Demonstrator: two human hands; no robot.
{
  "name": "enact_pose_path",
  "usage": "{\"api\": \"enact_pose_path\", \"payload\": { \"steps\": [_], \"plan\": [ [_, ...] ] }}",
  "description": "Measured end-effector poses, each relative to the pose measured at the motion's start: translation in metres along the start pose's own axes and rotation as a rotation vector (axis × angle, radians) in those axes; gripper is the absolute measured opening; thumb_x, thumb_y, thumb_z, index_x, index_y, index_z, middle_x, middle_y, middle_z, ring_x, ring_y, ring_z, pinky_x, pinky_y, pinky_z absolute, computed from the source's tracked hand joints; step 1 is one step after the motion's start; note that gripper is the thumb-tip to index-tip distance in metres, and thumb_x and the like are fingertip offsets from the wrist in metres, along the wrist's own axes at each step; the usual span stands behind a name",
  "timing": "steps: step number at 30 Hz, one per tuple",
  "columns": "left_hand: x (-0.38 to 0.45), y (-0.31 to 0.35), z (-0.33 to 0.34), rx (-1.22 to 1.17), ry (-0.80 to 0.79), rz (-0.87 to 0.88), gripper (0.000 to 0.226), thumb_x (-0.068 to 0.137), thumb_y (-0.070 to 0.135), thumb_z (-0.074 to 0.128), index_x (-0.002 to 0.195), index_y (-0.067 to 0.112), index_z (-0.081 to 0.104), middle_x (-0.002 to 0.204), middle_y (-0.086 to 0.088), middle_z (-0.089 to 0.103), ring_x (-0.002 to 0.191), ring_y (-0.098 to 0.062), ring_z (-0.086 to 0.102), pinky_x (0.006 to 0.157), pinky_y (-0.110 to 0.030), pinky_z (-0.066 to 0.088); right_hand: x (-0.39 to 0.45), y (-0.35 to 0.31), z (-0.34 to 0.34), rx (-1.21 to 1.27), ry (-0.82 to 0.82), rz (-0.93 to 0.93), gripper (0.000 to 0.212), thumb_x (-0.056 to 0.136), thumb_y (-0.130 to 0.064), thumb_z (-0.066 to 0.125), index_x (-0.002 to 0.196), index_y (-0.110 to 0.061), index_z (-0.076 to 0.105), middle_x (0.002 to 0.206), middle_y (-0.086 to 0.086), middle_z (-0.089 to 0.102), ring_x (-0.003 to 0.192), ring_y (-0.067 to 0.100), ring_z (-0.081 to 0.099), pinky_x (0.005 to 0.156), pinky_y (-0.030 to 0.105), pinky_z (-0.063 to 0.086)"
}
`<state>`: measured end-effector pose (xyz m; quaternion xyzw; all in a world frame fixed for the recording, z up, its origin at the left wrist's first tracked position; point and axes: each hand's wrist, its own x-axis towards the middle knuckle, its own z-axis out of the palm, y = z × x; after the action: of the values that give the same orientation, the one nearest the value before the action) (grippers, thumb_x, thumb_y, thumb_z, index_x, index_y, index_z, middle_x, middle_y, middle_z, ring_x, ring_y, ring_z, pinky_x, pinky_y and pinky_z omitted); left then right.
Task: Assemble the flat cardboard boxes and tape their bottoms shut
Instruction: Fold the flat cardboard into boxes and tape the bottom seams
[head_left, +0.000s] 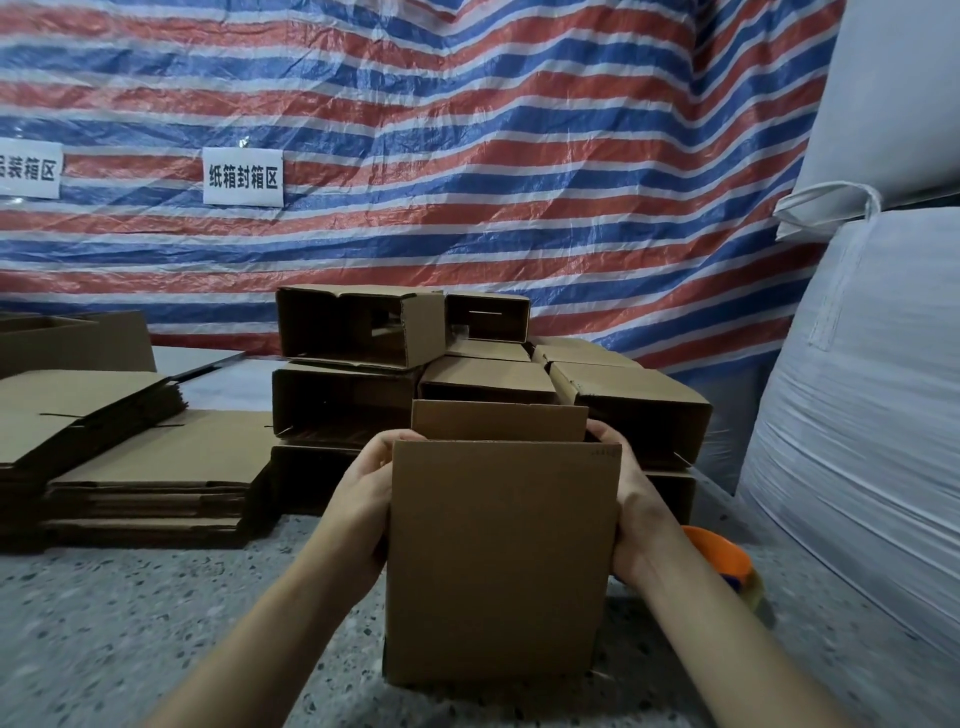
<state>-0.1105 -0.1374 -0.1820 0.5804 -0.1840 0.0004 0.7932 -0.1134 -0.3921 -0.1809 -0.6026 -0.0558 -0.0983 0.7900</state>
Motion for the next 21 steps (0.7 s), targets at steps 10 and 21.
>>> {"api": "enact_pose_path", "payload": {
  "steps": [10,21],
  "plan": [
    [-0.007,0.001,0.004,0.006,-0.011,-0.059,0.073,0.086,0.078,0.03,0.1,0.024,0.077,0.099,-0.014,0.075,0.085,-0.027,0.074,0.062,-0.033,0.059,-0.011,0.003,0.005,-0.077,-0.02,-0.001,0.08,0.076,-0.08,0.044,0.111,-0.013,0.071,0.096,0.015,0.076,0.089,0.03,0.075,0.071,0.038,0.058],
    [-0.003,-0.005,0.014,0.126,0.107,0.101,0.046,0.075,0.075,0.06,0.09,0.035,0.076,0.096,-0.003,0.075,0.091,-0.024,0.071,0.079,-0.042,0.057,-0.024,0.0,0.0,-0.095,-0.266,-0.095,0.083,0.067,-0.091,0.053,0.118,-0.029,0.072,0.123,0.012,0.07,0.116,0.029,0.067,0.085,0.036,0.059]
  ]
}}
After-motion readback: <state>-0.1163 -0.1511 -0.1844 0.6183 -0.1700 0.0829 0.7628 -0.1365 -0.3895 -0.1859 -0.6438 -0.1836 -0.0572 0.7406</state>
